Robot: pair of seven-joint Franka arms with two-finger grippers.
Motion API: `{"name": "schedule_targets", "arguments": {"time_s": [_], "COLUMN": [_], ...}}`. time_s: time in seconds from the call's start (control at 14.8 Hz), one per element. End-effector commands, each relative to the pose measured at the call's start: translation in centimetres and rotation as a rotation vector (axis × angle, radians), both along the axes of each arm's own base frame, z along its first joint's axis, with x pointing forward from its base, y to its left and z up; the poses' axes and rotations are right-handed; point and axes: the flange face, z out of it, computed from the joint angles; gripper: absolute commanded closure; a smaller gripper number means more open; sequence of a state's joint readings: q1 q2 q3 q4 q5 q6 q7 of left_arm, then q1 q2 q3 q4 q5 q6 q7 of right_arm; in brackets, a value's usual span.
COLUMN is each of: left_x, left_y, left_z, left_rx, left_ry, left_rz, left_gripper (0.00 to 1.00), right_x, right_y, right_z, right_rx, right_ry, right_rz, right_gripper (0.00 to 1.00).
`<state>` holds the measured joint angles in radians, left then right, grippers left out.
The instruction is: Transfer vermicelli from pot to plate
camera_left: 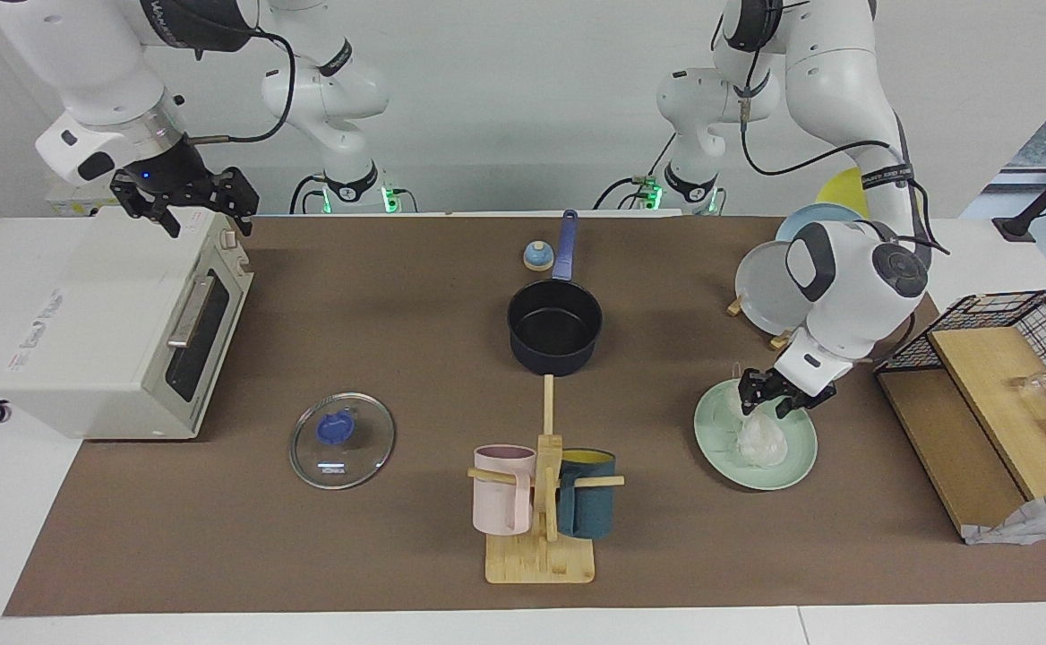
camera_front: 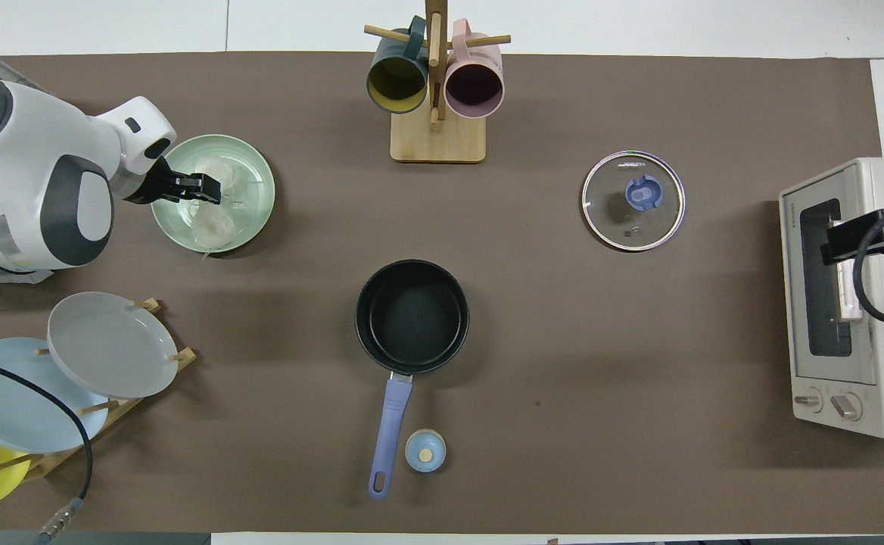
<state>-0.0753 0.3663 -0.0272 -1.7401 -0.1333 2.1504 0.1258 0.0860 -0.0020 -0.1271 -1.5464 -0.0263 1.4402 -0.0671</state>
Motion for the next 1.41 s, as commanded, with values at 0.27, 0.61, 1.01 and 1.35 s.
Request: {"name": "schedule_targets", "arguments": {"time_s": [0.27,0.61,1.01,1.35], "left_x": [-3.6,-9.6,-12.5,-11.8], "left_y": [3.4,4.5,3.6,2.5], "left_z": [16.1,23.8,22.6,24.4], "left_rx": [0.012,0.111,0.120,0.122], "left_ry": [0.021,0.037,0.085,0.087], "left_rz": [0.171,0.173,0.143,0.124], "left_gripper": [0.00,0.00,0.00,0.00], "right_x": [0.1,0.1,-0.5,-1.0], "right_y": [0.7,0.5,0.0,-0.6], "right_z": [0.4,0.2,0.6,0.9], "right_rx": [0.000,0.000,0.003,0.001], "right_ry": [0.009,0.017,0.020,0.029], "right_rz": [0.003,-0.001,-0.011,-0.024], "right_gripper": [0.00,0.00,0.00,0.00]}}
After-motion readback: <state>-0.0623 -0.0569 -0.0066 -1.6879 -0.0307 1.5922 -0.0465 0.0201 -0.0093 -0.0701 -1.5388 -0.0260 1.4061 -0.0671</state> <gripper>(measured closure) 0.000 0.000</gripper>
